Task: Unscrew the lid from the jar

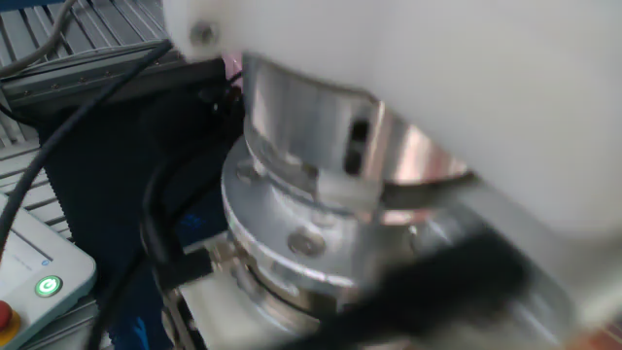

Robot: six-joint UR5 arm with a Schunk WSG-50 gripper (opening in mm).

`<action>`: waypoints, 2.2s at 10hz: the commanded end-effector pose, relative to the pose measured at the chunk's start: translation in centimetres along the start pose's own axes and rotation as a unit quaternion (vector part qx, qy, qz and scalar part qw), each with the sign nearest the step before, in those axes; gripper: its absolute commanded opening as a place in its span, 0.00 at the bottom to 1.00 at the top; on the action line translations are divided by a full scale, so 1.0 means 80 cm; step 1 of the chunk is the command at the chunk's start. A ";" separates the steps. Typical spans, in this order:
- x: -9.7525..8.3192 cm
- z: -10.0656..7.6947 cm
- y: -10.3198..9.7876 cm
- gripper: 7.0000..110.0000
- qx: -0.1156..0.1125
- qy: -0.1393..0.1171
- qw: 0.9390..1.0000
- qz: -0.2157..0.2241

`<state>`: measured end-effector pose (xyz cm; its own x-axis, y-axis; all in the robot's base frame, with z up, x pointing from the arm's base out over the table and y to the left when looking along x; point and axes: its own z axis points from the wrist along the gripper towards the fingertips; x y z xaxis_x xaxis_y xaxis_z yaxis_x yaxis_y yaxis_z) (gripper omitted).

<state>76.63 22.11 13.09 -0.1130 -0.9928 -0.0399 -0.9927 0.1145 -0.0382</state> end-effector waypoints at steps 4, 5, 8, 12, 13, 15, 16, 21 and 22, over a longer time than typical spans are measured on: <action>0.016 0.002 -0.004 0.36 0.018 -0.080 0.983 0.161; 0.018 0.003 0.002 0.36 0.012 -0.096 0.979 0.178; 0.024 0.003 0.018 0.36 0.007 -0.128 0.967 0.221; -0.012 -0.012 0.023 0.36 -0.014 -0.192 0.940 0.282; -0.016 -0.015 0.017 0.36 -0.006 -0.205 0.935 0.289; -0.016 -0.019 0.010 0.36 0.003 -0.217 0.931 0.293; -0.014 -0.020 0.007 0.36 0.007 -0.226 0.929 0.293; -0.004 -0.001 -0.002 0.36 0.019 -0.253 0.925 0.281; -0.002 -0.001 -0.004 0.36 0.019 -0.258 0.924 0.280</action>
<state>76.46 22.54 13.30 -0.5728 -0.6509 -0.4982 -0.7811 0.6178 0.0909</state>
